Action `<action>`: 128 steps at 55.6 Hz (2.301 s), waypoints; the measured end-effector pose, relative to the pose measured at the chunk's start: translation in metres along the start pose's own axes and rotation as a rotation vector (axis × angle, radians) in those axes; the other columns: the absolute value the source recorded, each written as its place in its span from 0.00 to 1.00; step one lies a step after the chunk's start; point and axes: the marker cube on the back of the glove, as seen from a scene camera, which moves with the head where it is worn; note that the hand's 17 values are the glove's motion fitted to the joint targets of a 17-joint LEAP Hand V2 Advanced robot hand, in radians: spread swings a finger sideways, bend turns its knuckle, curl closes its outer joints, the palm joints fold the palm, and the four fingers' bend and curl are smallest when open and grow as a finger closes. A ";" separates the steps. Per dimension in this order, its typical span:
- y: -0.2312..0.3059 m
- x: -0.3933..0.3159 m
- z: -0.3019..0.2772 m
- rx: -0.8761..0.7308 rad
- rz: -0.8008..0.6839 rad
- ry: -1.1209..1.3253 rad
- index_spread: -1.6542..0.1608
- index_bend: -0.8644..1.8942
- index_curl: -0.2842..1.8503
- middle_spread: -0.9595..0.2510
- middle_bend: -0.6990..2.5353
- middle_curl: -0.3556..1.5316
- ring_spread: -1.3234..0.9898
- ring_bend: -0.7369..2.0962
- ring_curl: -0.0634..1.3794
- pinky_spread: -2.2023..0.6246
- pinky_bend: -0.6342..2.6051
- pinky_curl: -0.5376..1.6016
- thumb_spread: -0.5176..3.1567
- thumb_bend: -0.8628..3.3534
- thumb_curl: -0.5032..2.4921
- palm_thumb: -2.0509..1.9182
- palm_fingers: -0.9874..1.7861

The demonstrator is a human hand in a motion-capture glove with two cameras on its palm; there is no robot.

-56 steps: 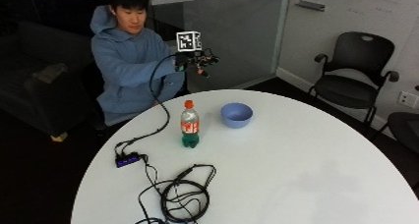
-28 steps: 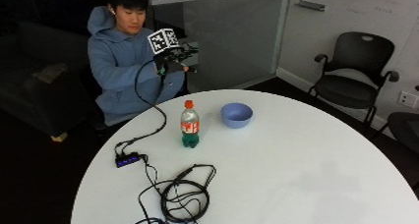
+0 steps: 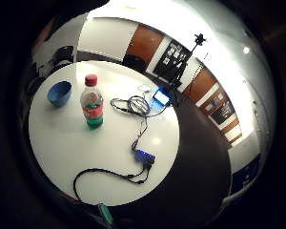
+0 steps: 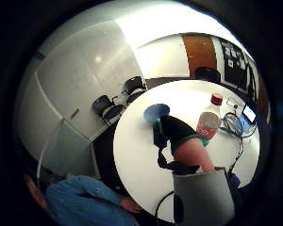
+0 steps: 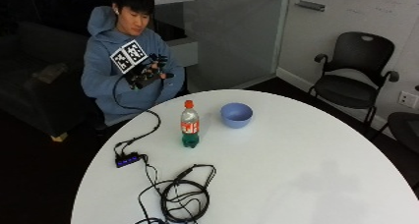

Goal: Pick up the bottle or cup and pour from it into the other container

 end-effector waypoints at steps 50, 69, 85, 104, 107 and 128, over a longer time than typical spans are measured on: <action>-0.005 0.085 0.166 -0.127 0.543 -0.967 0.69 0.36 0.23 0.76 0.27 0.34 0.64 0.44 0.24 0.87 0.33 0.41 0.40 0.20 0.29 0.66 0.34; -0.025 0.042 0.214 -0.086 0.575 -1.098 0.70 0.36 0.21 0.86 0.28 0.34 0.65 0.49 0.25 0.88 0.36 0.42 0.39 0.20 0.30 0.68 0.43; -0.040 0.023 0.222 0.024 0.577 -0.943 0.82 0.39 0.28 0.81 0.33 0.40 0.54 0.46 0.27 0.82 0.30 0.40 0.34 0.21 0.34 0.76 0.73; -0.080 -0.004 0.216 -0.120 0.511 -0.735 0.85 0.37 0.31 0.78 0.32 0.42 0.52 0.44 0.31 0.78 0.28 0.42 0.27 0.20 0.37 0.77 0.77; -0.091 -0.012 0.213 -0.163 0.486 -0.672 0.86 0.37 0.32 0.78 0.32 0.42 0.52 0.44 0.31 0.78 0.28 0.42 0.26 0.20 0.37 0.77 0.77; -0.168 -0.096 0.208 -0.542 0.124 0.143 0.86 0.38 0.34 0.78 0.31 0.44 0.52 0.43 0.33 0.77 0.28 0.43 0.24 0.20 0.38 0.77 0.78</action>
